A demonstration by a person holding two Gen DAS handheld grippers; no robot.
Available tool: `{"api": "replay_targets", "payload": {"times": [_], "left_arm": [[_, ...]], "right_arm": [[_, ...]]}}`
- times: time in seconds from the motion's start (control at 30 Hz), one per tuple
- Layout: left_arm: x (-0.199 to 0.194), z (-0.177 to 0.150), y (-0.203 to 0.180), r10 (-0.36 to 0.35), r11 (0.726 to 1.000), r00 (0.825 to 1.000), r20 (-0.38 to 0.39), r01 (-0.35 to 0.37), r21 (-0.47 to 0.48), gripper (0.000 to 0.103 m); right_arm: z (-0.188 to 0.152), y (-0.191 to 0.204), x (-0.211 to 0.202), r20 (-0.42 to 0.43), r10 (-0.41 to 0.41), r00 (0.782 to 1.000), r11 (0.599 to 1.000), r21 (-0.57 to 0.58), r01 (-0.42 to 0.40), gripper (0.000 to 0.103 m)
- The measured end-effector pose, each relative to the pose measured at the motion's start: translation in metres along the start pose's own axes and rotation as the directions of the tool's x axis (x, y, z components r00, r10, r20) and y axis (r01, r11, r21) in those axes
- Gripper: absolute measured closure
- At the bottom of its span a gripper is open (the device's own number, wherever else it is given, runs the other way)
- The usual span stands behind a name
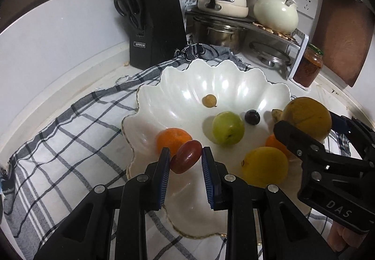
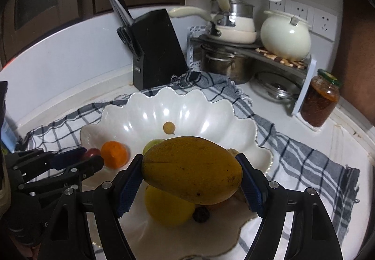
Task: Organize fruits
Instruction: 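Carry the red date and mango over the white bowl with both tools, then open both tools to drop the date and mango into the bowl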
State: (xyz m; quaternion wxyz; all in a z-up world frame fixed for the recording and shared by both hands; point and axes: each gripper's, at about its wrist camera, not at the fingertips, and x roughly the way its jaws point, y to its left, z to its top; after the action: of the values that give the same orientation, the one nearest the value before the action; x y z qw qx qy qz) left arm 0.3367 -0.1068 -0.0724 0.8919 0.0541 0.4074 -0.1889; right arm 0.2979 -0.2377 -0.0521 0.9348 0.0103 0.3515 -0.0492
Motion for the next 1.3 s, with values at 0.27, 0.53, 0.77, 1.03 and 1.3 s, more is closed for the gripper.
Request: {"api": "replay_targets", "payload": {"times": [0.27, 0.53, 0.77, 1.03, 1.3], "left_arm": [[0.009, 0.0, 0.001, 0.007, 1.0, 1.0, -0.014, -0.008, -0.009, 0.062], [0.003, -0.004, 0.006, 0.039, 0.999, 0.999, -0.015, -0.039, -0.03, 0.044], [-0.015, -0.008, 0.003, 0.048, 0.998, 0.999, 0.009, -0.048, -0.031, 0.026], [-0.043, -0.016, -0.004, 0.06, 0.998, 0.997, 0.038, -0.059, -0.022, 0.021], [-0.082, -0.032, -0.012, 0.092, 0.996, 0.993, 0.079, -0.091, -0.018, 0.017]], "right_arm": [[-0.001, -0.003, 0.015, -0.036, 0.03, 0.999, 1.0, 0.001, -0.03, 0.025], [-0.003, -0.001, 0.01, -0.019, -0.017, 1.0, 1.0, -0.014, 0.017, 0.019], [0.002, -0.003, -0.014, 0.036, -0.046, 0.998, 0.999, -0.003, 0.046, 0.009], [-0.006, -0.006, -0.044, 0.057, -0.067, 0.996, 0.997, 0.026, 0.066, 0.009], [-0.02, -0.006, -0.083, 0.085, -0.071, 0.994, 0.996, 0.051, 0.067, 0.009]]}}
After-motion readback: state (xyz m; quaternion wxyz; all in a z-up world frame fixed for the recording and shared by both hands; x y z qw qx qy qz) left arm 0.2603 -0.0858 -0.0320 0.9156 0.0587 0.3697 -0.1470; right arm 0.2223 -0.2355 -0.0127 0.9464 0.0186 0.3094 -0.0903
